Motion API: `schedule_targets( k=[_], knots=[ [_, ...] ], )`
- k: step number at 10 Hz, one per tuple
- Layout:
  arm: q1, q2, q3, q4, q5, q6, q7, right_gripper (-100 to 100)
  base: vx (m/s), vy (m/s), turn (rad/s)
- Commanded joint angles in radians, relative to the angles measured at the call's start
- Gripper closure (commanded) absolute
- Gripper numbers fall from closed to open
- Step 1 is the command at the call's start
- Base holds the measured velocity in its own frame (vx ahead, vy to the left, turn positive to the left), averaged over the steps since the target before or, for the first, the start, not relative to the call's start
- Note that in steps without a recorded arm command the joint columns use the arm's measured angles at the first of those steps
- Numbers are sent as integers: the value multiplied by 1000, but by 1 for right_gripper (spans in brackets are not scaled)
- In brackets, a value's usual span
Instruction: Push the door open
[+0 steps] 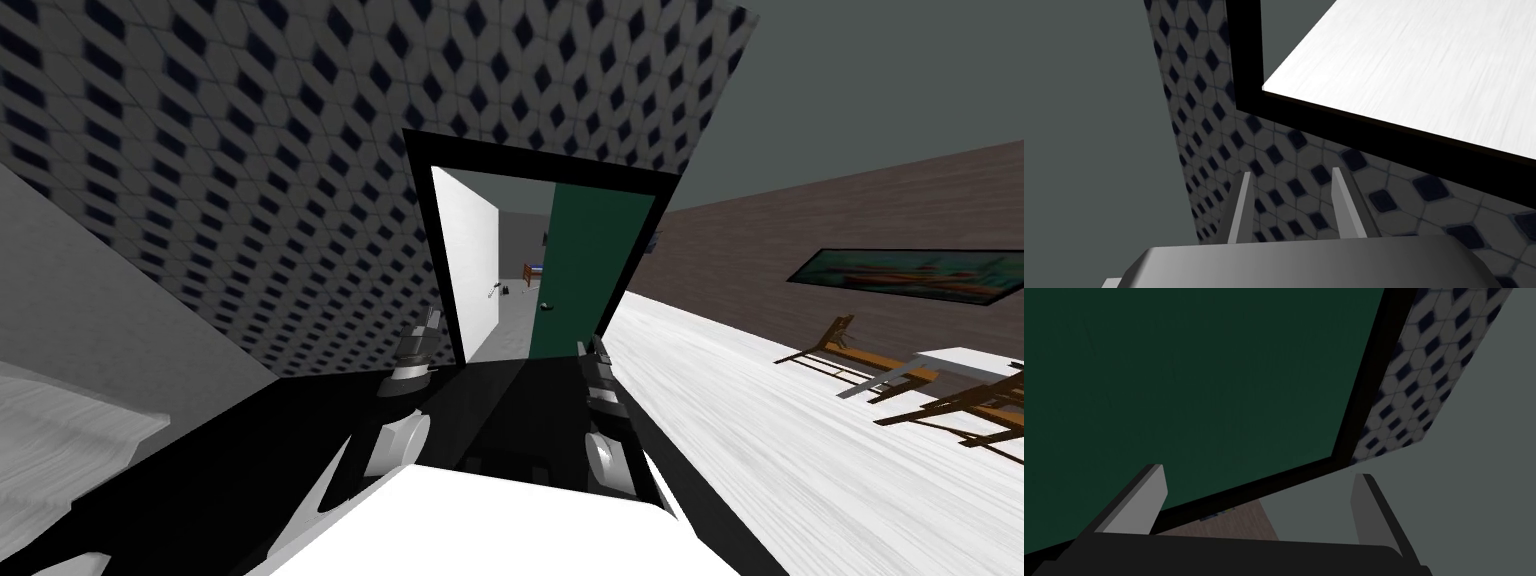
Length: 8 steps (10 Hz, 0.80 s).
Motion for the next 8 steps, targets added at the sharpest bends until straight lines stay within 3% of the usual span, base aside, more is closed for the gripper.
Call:
schedule_targets(
  k=[1,6,8],
  knots=[
    [-20,-3,1,50,1,-11,5,-100,100,-62,22],
    [-79,-8,6,190,5,-39,19,-100,101,-56,26],
    [-91,-9,6,221,6,-44,22,-100,52,-47,9]
  ],
)
